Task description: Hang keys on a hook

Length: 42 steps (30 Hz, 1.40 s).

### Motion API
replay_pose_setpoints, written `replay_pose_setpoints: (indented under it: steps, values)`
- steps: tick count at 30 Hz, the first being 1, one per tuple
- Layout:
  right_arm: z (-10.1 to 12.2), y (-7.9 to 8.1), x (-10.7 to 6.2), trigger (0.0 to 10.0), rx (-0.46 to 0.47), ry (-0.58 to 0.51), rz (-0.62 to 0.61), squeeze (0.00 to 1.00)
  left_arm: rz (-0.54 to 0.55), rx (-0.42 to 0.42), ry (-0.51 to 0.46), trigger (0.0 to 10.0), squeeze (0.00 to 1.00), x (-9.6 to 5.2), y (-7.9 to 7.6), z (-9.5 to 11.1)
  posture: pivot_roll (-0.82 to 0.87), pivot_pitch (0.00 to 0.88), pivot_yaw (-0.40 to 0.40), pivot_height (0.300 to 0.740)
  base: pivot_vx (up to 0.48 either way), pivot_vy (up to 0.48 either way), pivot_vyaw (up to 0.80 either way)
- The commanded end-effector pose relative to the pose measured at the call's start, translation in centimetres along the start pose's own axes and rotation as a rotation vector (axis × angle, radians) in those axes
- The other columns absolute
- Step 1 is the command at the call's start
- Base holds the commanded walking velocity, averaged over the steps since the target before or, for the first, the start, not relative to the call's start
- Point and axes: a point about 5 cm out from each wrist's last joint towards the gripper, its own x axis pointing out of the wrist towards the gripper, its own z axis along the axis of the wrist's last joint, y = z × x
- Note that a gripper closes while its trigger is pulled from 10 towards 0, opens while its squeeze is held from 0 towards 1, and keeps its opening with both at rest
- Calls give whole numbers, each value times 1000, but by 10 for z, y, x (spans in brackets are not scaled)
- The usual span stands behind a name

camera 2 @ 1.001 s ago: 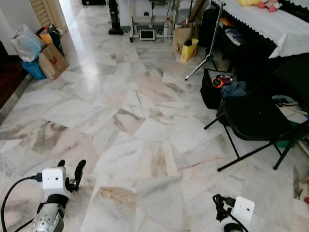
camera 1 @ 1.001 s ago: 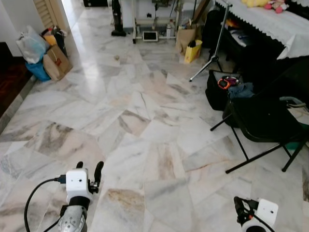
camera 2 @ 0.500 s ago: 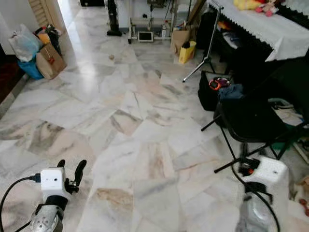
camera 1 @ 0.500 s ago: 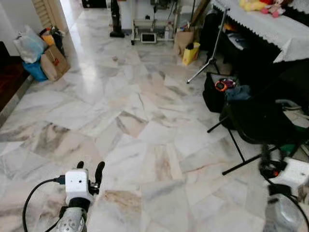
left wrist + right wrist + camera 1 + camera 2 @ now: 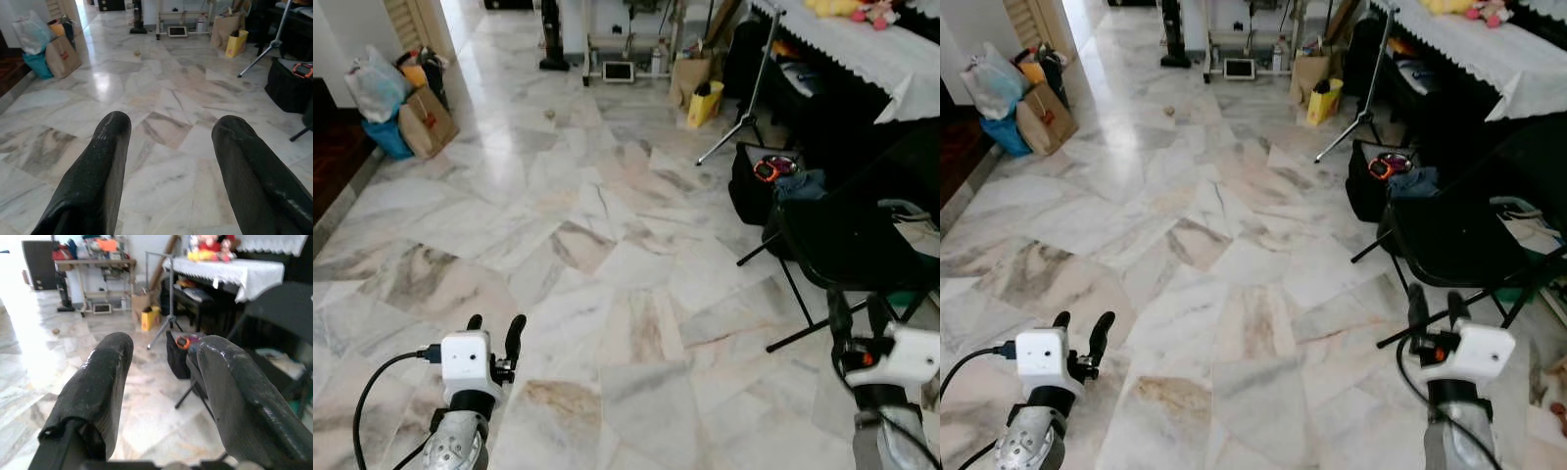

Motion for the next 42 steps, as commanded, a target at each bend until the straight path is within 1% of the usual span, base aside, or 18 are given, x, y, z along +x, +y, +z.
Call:
replay_pose_setpoints:
  steps: [1, 6, 9, 10, 12, 13, 16, 17, 19, 23, 24, 25, 28, 29, 31, 34, 39, 42]
  values:
    - [2, -1, -11, 10000, 4, 36, -31, 0, -1, 7, 8, 10000, 0, -5, 4, 4, 75, 0, -39, 740, 0, 0, 0]
    - [-7, -5, -21, 10000, 17, 94, -46, 0, -9, 13, 31, 10000, 0, -9, 7, 2, 78, 0, -38, 740, 0, 0, 0]
    - [-23, -16, -17, 10000, 44, 153, -121, 0, 10, 8, 82, 10000, 0, -3, 12, -11, 79, 0, -35, 740, 0, 0, 0]
    - [-33, -21, -15, 10000, 54, 194, -151, 0, 23, 4, 106, 10000, 0, 1, 14, -17, 79, 0, -42, 740, 0, 0, 0]
    - [-49, -23, -13, 10000, 102, 274, -172, 0, 28, -20, 147, 10000, 0, 7, 16, -26, 79, 0, -43, 740, 0, 0, 0]
    - [-69, -25, -12, 10000, 117, 367, -193, 0, 25, -27, 217, 10000, 0, 11, 19, -40, 78, 0, -44, 740, 0, 0, 0]
    - [-91, -22, -14, 10000, 137, 499, -192, 0, 10, -11, 348, 10000, 0, 10, 22, -64, 95, 0, -50, 740, 0, 0, 0]
    - [-99, -21, -16, 10000, 155, 556, -197, 0, 10, -10, 435, 10000, 0, 7, 24, -77, 95, 0, -50, 740, 0, 0, 0]
    - [-118, -14, -25, 10000, 181, 694, -201, 0, -5, -2, 529, 10000, 0, -3, 24, -97, 94, 0, -52, 740, 0, 0, 0]
    - [-135, -4, -41, 10000, 134, 835, -164, 0, -41, 1, 694, 10000, 0, -19, 17, -122, 99, 0, -50, 740, 0, 0, 0]
    - [-150, 3, -63, 10000, 110, 978, -151, 0, -32, 25, 824, 10000, 0, -36, 13, -138, 88, 0, -52, 740, 0, 0, 0]
    - [-156, 6, -75, 10000, 72, 1046, -134, 0, -31, 41, 881, 10000, 0, -45, 11, -146, 88, 0, -53, 740, 0, 0, 0]
    - [-160, 10, -84, 10000, 62, 1089, -118, 0, -8, 72, 928, 10000, 0, -53, 13, -151, 90, 0, -48, 740, 0, 0, 0]
    - [-161, 13, -87, 10000, 76, 1098, -122, 0, 25, 54, 937, 10000, 0, -55, 14, -152, 88, 0, -47, 740, 0, 0, 0]
    - [-162, 14, -87, 10000, 98, 1095, -143, 0, 53, 24, 928, 10000, 0, -54, 14, -152, 80, 0, -42, 740, 0, 0, 0]
    - [-163, 17, -87, 10000, 105, 1100, -156, 0, 53, 7, 915, 10000, 0, -51, 13, -151, 80, 0, -40, 740, 0, 0, 0]
    - [-164, 28, -82, 10000, 63, 1121, -61, 0, 69, -7, 916, 10000, 0, -50, 15, -151, 74, 0, -41, 740, 0, 0, -228]
    - [-163, 24, -80, 10000, 70, 1113, -96, 0, 68, -35, 922, 10000, 0, -50, 12, -152, 72, 0, -46, 740, 0, 0, -800]
